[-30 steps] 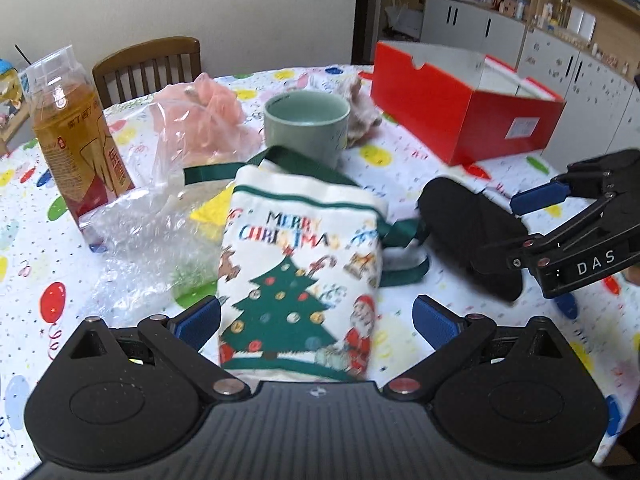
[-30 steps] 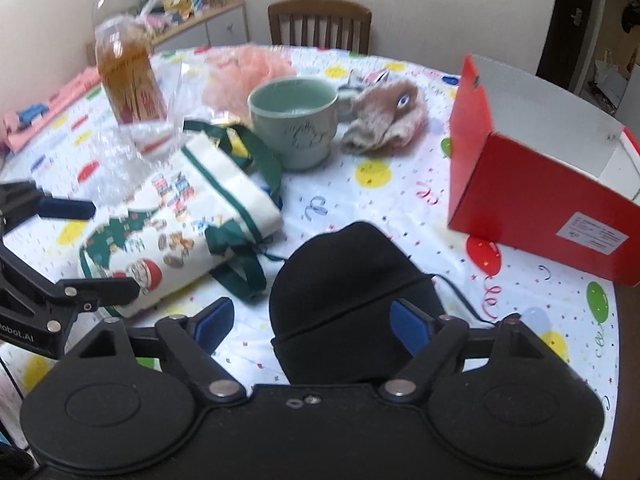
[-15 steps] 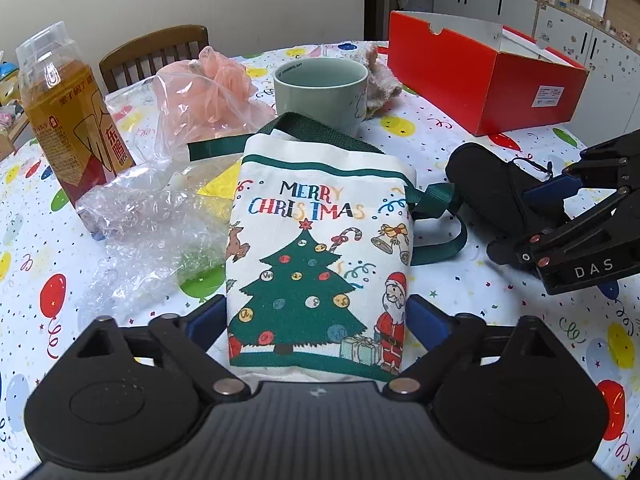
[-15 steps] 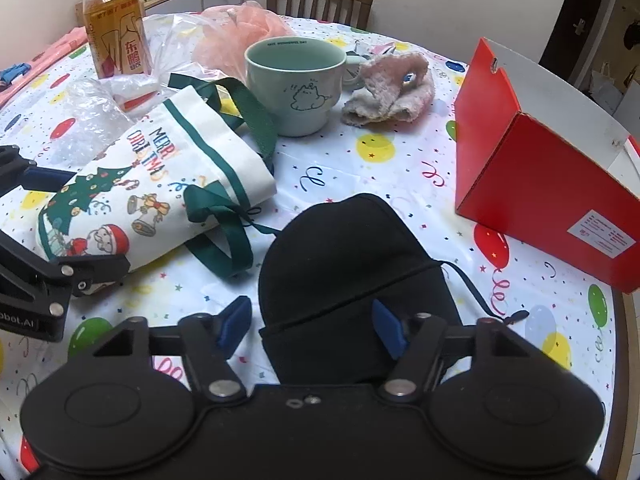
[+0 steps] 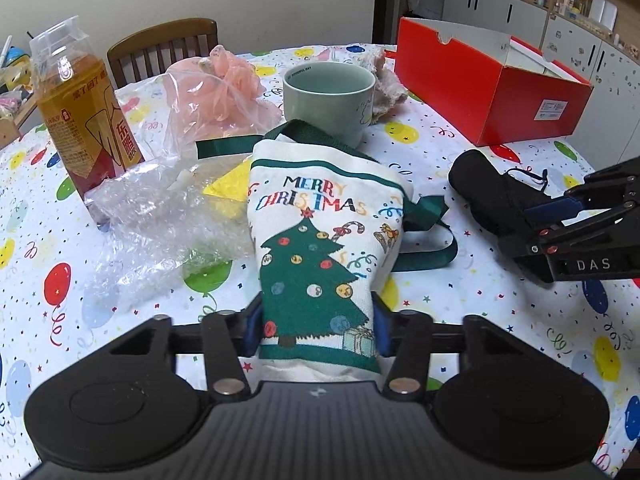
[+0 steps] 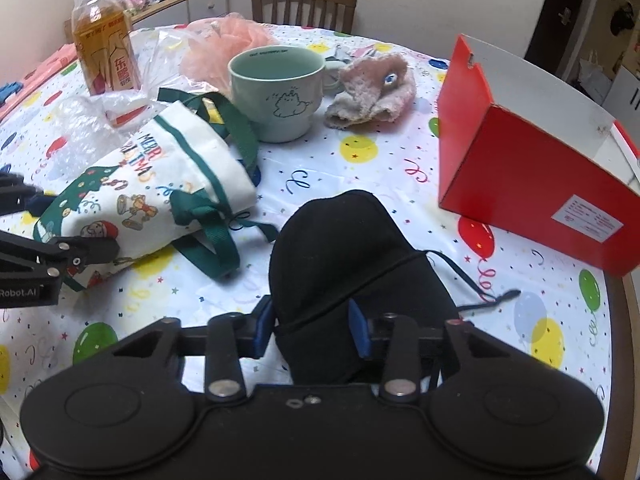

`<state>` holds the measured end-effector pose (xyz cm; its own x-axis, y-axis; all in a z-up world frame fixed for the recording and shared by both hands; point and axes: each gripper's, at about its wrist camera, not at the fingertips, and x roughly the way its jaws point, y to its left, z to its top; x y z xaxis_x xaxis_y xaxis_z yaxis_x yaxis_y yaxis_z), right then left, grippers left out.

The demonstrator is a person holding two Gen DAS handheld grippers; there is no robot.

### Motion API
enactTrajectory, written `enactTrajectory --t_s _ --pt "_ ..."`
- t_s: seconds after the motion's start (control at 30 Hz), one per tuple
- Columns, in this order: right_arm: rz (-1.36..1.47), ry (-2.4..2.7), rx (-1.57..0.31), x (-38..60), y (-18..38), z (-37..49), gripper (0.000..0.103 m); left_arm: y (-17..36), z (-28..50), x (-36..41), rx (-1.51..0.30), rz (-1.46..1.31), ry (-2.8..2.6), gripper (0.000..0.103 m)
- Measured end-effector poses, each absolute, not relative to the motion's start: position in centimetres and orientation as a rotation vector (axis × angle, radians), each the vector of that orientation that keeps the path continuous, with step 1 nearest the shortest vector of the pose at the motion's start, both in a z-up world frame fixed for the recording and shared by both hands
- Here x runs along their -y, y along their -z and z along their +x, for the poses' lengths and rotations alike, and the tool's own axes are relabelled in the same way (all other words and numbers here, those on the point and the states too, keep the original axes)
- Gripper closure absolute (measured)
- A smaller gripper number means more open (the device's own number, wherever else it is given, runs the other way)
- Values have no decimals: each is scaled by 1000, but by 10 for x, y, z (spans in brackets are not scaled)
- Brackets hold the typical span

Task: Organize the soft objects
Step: 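Grasp the black mask with the right tool while the left tool grasps the Christmas bag, then carry the black mask and Christmas bag over the red box with both tools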

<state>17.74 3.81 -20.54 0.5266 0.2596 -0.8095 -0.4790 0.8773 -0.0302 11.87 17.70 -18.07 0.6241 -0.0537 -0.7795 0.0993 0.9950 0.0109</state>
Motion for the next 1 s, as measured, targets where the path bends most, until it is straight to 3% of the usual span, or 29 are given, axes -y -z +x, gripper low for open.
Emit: enactTrajectory --t_s 0.37,1.0 --pt "-170 -421 -853 -13 185 170 87 158 108 -174 -842 27 91 70" --pt "68 -404 -733 58 117 164 90 101 109 -161 -750 -21 131 70"
